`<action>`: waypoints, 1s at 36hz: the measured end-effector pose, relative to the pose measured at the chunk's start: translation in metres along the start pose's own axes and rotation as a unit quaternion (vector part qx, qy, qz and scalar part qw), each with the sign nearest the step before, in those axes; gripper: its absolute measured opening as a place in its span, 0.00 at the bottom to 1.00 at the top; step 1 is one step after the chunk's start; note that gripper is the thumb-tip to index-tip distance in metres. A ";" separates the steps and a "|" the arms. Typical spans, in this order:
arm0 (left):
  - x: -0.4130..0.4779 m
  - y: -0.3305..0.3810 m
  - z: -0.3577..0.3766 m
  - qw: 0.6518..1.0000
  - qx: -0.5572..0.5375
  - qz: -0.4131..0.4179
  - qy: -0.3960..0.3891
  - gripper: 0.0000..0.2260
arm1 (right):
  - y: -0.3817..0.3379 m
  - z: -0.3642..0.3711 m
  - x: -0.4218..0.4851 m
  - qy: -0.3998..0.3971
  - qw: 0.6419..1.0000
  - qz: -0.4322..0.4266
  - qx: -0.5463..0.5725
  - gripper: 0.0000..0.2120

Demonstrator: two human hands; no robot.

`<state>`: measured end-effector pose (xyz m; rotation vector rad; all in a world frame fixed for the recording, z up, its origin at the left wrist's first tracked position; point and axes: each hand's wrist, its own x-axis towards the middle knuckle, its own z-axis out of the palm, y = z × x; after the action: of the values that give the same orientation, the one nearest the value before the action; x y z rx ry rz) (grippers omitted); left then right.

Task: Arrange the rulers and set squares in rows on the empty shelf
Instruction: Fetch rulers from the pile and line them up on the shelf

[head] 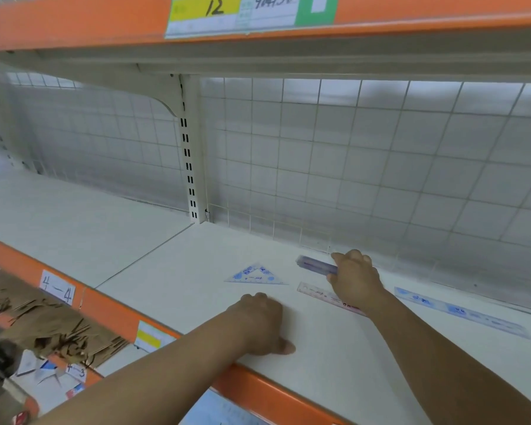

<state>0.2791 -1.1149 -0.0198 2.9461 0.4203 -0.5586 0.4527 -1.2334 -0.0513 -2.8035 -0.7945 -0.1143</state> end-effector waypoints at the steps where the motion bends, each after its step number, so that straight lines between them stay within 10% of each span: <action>1: 0.000 0.000 0.000 1.000 0.004 0.000 0.000 0.27 | -0.001 -0.001 -0.002 0.009 1.000 0.003 0.009 0.18; 36: -0.014 0.018 0.013 0.975 0.014 0.142 0.168 0.13 | -0.030 -0.034 -0.148 -0.068 0.995 0.059 -0.041 0.15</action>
<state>0.2679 -1.1377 -0.0252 3.0513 0.0115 -0.0316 0.3108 -1.2920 -0.0330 -2.9542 -0.6649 0.0643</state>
